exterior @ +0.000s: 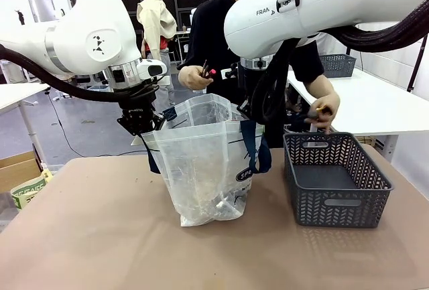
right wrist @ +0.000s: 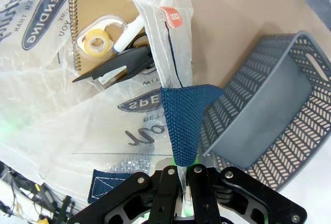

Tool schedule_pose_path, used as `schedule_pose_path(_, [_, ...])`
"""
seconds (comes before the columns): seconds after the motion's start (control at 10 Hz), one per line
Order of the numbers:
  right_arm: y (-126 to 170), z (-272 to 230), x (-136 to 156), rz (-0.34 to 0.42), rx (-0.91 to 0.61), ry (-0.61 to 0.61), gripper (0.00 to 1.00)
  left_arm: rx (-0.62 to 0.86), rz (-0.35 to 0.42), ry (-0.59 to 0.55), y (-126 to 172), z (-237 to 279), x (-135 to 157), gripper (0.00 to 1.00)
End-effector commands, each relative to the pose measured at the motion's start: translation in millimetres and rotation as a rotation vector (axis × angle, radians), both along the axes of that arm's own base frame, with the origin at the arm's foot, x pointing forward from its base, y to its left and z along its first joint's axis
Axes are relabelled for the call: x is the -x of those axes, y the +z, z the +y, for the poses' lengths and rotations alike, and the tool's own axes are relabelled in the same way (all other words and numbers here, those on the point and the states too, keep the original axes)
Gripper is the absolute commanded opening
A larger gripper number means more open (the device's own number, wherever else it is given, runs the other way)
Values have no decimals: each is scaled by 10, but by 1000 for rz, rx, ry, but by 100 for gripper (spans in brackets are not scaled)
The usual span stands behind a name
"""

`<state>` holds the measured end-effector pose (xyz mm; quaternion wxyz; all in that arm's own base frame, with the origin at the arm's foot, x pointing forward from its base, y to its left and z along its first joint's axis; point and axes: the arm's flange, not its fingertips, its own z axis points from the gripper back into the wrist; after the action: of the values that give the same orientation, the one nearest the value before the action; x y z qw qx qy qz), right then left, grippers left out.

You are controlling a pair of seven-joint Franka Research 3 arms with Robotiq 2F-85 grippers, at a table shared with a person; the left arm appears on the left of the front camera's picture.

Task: Transfer purchased items from the store into the shopping bag.
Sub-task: Move the Reusable shopping bag to the right side of the table.

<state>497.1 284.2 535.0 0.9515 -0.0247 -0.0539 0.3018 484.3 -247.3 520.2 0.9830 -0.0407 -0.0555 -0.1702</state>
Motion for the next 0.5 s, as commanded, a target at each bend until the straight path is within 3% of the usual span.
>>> schedule_pose_path(0.0, [-6, -6, -1, 1, 1, -1, 0, 0, 1, 1, -4, 2, -2, 0])
schedule_pose_path(0.4, [-6, -6, -1, 1, 1, -1, 0, 0, 1, 1, -4, 2, -2, 0])
